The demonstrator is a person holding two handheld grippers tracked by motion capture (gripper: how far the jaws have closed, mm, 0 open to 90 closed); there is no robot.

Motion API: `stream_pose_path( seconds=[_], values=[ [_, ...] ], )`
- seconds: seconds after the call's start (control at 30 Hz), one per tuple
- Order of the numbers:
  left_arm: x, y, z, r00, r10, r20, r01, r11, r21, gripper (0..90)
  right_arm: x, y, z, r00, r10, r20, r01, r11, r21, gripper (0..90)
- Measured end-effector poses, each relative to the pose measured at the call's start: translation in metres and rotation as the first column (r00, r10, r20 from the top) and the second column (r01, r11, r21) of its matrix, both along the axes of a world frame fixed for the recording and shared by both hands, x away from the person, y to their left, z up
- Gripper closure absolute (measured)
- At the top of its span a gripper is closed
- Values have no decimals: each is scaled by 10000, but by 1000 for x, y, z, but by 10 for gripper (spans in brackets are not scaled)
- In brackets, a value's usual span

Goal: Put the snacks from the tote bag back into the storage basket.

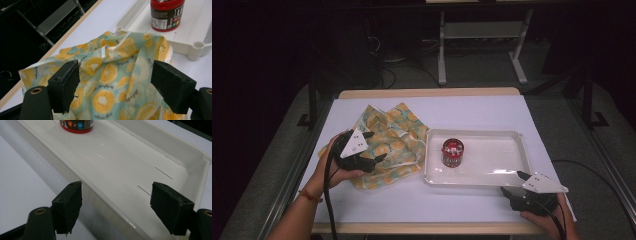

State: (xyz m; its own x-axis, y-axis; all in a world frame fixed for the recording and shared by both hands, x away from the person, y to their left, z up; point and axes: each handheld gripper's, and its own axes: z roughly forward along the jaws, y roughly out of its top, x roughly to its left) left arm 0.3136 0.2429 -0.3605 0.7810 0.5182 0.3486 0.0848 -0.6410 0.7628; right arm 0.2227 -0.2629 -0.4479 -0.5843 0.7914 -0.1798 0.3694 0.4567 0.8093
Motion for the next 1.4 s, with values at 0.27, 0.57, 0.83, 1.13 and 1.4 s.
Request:
stream_pose_path(
  seconds=[0.27,0.57,0.83,1.13,1.4],
  values=[
    [-7,15,-6,9997,242,-69,-242,9996,122,224,0,0,0,10000,-8,-6,8,10000,-3,249],
    [-12,30,-12,9985,529,-144,-525,9983,268,224,0,1,0,10000,-5,-14,5,10000,-1,249],
    [-15,40,-17,9970,736,-242,-728,9969,312,224,-1,1,1,10000,8,6,-8,10000,-1,249],
    [-20,54,-25,9943,1008,-355,-1000,9947,225,224,0,1,1,10000,4,-1,-4,10000,5,248],
    [-23,69,-34,9906,1296,-437,-1294,9916,72,224,0,1,1,10000,10,28,-10,10000,-4,249]
  ],
)
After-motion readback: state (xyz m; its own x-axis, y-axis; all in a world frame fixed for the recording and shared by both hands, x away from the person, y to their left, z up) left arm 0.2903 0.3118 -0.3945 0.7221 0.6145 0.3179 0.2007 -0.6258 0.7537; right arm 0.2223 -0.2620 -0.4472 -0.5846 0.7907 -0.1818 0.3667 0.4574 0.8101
